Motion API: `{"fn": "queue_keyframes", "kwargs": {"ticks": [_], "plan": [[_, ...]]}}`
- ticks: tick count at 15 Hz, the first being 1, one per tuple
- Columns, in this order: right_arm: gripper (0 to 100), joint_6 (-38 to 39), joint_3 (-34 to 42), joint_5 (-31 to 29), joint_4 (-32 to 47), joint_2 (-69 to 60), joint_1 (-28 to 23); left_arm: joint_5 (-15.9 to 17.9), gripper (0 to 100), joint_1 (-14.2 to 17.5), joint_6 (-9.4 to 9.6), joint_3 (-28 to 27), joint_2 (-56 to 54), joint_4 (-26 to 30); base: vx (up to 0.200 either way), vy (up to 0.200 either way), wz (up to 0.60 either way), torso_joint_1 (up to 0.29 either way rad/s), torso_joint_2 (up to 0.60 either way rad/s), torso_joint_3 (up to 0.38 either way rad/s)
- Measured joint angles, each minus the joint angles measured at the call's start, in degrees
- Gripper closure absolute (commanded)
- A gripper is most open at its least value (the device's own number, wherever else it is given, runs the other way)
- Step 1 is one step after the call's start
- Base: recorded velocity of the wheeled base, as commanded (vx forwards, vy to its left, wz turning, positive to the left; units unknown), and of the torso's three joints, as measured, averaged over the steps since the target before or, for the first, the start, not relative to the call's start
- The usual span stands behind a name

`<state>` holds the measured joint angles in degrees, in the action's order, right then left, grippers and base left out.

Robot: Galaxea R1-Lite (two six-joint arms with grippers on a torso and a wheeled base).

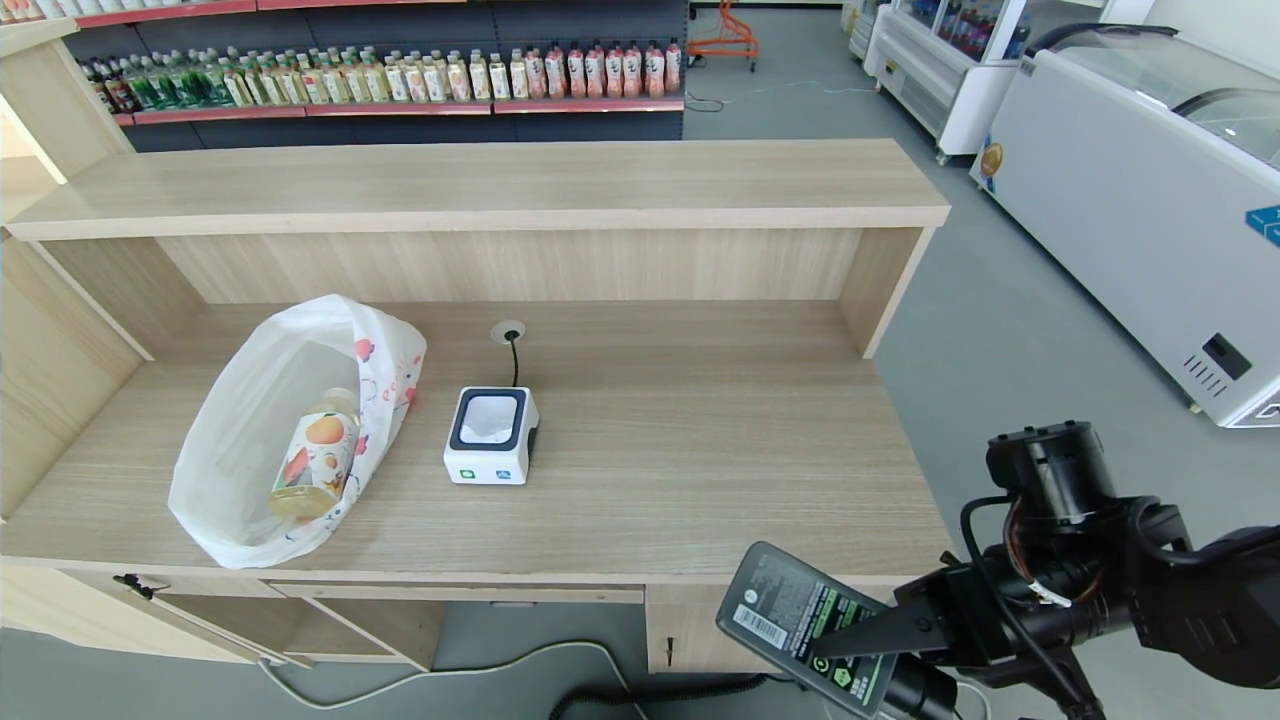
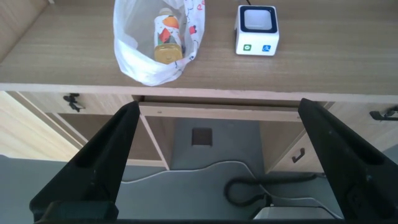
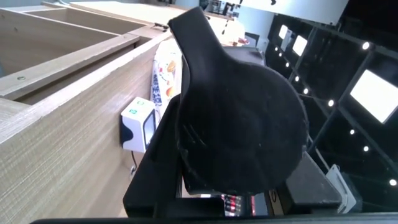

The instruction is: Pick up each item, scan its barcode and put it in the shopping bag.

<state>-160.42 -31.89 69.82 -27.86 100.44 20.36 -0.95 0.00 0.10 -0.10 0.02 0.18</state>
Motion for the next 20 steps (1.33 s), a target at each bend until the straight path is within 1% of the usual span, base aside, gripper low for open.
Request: {"fn": "queue_keyframes", "kwargs": {"ticks": [3, 5, 6, 8, 9, 10, 11, 12, 13, 14, 15, 16, 18, 20], "plan": [[100, 0.0, -0.2, 0.0, 0.3, 0.4, 0.1, 0.0, 0, 0.0, 0.0, 0.0, 0.0, 0.0, 0.0, 0.0, 0.0, 0.0, 0.0, 0.0], [100, 0.6, -0.1, 0.0, 2.9, -0.5, -0.2, 0.0, 0, 0.0, 0.0, 0.0, 0.0, 0.0, 0.0, 0.0, 0.0, 0.0, 0.0, 0.0], [100, 4.2, -0.2, 0.0, 3.9, -1.7, -0.5, 0.0, 0, 0.0, 0.0, 0.0, 0.0, 0.0, 0.0, 0.0, 0.0, 0.0, 0.0, 0.0], [100, 20.2, -1.4, -0.5, 4.5, -5.8, -2.6, 0.0, 0, 0.0, 0.0, 0.0, 0.0, 0.0, 0.0, 0.0, 0.0, 0.0, 0.0, 0.0], [100, 26.5, -2.0, -1.5, 4.8, -7.9, -5.9, 0.0, 0, 0.0, 0.0, 0.0, 0.0, 0.0, 0.0, 0.0, 0.0, 0.0, 0.0, 0.0], [100, 31.9, -2.3, -2.4, 5.7, -9.5, -10.7, 0.0, 0, 0.0, 0.0, 0.0, 0.0, 0.0, 0.0, 0.0, 0.0, 0.0, 0.0, 0.0], [100, 38.8, -2.4, -3.4, 7.5, -11.3, -17.2, 0.0, 0, 0.0, 0.0, 0.0, 0.0, 0.0, 0.0, 0.0, 0.0, 0.0, 0.0, 0.0], [100, 45.4, -2.6, -4.1, 12.1, -13.0, -22.7, 0.0, 0, 0.0, 0.0, 0.0, 0.0, 0.0, 0.0, 0.0, 0.0, 0.0, 0.0, 0.0], [100, 52.3, -2.9, -4.4, 19.3, -14.4, -25.9, 0.0, 0, 0.0, 0.0, 0.0, 0.0, 0.0, 0.0, 0.0, 0.0, 0.0, 0.0, 0.0], [100, 61.6, -3.7, -4.6, 23.4, -15.8, -27.5, 0.0, 0, 0.0, 0.0, 0.0, 0.0, 0.0, 0.0, 0.0, 0.0, 0.0, 0.0, 0.0], [100, 71.9, -5.0, -4.8, 25.5, -17.1, -28.4, 0.0, 0, 0.0, 0.0, 0.0, 0.0, 0.0, 0.0, 0.0, 0.0, 0.0, 0.0, 0.0], [100, 79.3, -6.2, -5.1, 26.5, -18.0, -28.8, 0.0, 0, 0.0, 0.0, 0.0, 0.0, 0.0, 0.0, 0.0, 0.0, 0.0, 0.0, 0.0], [100, 106.0, -9.7, -6.3, 26.6, -19.6, -29.5, 0.0, 0, 0.0, 0.0, 0.0, 0.0, 0.0, 0.0, 0.0, 0.0, 0.0, 0.0, 0.0], [100, 137.0, -13.2, -8.8, 26.2, -20.6, -29.9, 0.0, 0, 0.0, 0.0, 0.0, 0.0, 0.0, 0.0, 0.0, 0.0, 0.0, 0.0, 0.0]]}}
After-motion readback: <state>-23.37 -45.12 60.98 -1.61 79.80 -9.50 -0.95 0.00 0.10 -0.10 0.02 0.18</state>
